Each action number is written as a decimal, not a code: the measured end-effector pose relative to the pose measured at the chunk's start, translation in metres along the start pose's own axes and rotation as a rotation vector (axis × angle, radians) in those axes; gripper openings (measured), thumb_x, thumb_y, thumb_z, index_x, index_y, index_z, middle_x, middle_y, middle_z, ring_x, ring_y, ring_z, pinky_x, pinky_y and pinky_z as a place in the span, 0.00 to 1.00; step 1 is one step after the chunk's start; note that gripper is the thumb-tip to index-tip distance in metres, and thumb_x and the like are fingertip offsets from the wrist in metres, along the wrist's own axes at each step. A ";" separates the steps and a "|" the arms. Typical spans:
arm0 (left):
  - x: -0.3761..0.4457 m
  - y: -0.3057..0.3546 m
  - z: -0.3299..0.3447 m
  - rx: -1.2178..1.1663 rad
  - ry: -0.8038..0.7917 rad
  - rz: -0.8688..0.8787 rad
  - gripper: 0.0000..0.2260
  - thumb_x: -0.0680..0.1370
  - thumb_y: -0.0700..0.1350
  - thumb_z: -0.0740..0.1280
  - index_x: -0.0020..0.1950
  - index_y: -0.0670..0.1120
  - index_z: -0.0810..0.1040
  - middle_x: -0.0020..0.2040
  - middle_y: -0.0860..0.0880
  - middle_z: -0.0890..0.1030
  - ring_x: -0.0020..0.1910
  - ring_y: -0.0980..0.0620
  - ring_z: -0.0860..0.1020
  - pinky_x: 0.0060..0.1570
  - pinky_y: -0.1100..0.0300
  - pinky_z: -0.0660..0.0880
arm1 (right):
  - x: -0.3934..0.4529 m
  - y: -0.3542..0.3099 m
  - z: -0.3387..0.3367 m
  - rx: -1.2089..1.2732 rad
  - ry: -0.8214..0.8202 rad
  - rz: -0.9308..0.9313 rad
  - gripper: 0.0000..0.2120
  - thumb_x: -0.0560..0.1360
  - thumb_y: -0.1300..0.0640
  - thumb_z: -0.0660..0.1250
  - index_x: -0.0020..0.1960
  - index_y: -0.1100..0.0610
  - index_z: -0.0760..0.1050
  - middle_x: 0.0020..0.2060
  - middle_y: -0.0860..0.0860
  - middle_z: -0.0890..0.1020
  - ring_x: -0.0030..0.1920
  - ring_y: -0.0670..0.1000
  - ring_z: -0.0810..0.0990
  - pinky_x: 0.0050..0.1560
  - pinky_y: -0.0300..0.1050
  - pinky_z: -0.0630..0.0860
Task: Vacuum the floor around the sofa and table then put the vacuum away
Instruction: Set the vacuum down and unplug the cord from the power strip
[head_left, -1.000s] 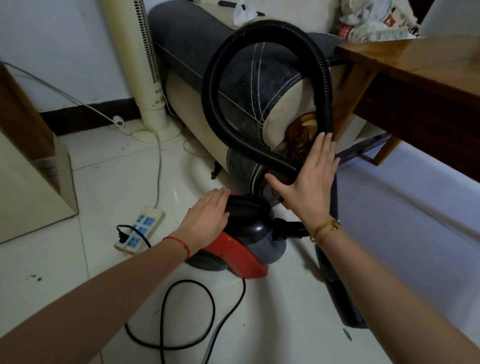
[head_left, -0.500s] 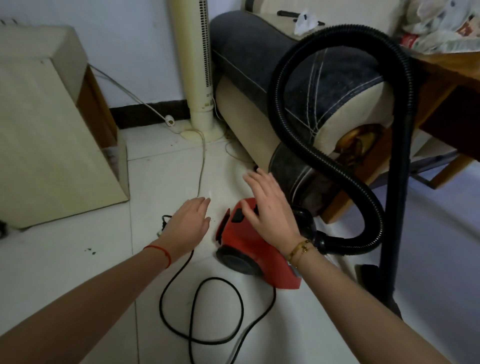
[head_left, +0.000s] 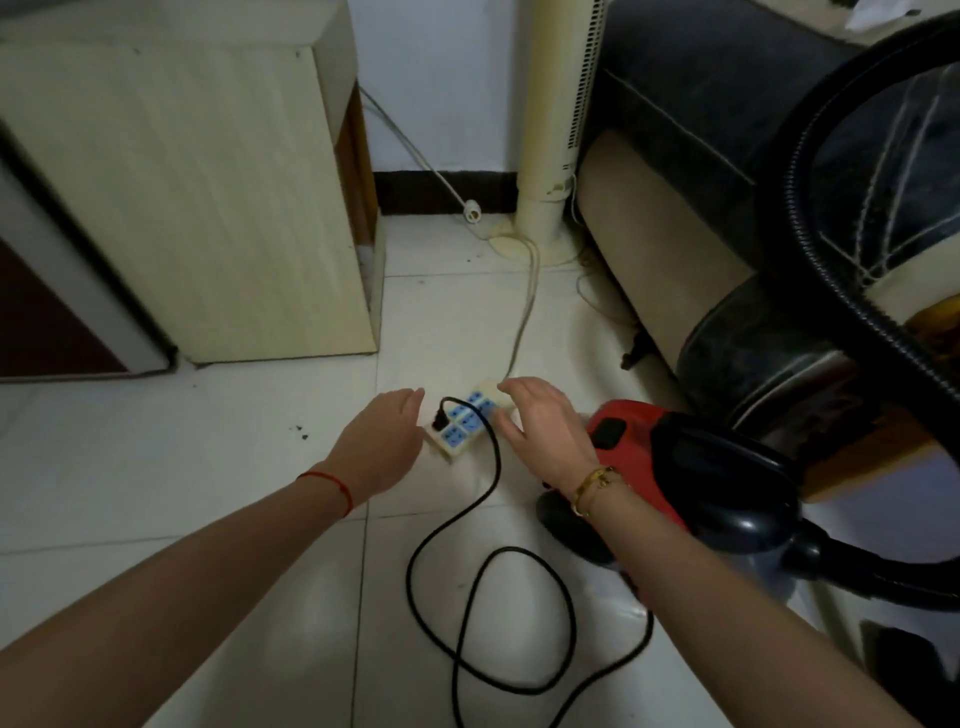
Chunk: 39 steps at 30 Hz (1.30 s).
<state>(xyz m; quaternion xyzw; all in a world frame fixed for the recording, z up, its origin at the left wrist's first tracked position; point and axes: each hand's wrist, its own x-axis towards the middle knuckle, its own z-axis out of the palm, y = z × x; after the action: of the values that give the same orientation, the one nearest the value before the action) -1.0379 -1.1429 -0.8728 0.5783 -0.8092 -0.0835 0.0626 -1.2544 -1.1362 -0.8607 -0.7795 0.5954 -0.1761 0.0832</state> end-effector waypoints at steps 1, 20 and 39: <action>-0.002 -0.007 0.004 -0.002 -0.010 -0.013 0.24 0.82 0.45 0.56 0.77 0.40 0.57 0.74 0.42 0.64 0.72 0.46 0.63 0.71 0.56 0.60 | 0.007 -0.006 0.009 0.013 -0.022 0.005 0.17 0.80 0.50 0.59 0.64 0.59 0.73 0.59 0.53 0.78 0.61 0.53 0.74 0.64 0.44 0.65; 0.070 -0.021 0.128 -0.307 0.007 -0.202 0.20 0.77 0.53 0.66 0.64 0.43 0.70 0.58 0.45 0.73 0.56 0.48 0.73 0.55 0.59 0.69 | 0.104 -0.013 0.093 -0.350 -0.279 0.074 0.18 0.81 0.47 0.56 0.50 0.59 0.77 0.48 0.56 0.80 0.49 0.57 0.80 0.39 0.45 0.69; 0.075 -0.033 0.151 -0.494 0.146 -0.315 0.24 0.63 0.51 0.79 0.54 0.45 0.76 0.50 0.49 0.72 0.49 0.51 0.72 0.47 0.60 0.71 | 0.133 -0.024 0.126 -0.442 -0.551 0.023 0.08 0.79 0.59 0.60 0.52 0.61 0.76 0.50 0.57 0.80 0.50 0.57 0.80 0.40 0.46 0.71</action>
<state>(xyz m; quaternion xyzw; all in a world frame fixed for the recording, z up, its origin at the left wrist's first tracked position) -1.0618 -1.2147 -1.0274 0.6684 -0.6580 -0.2450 0.2456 -1.1556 -1.2669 -0.9458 -0.7900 0.5831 0.1751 0.0720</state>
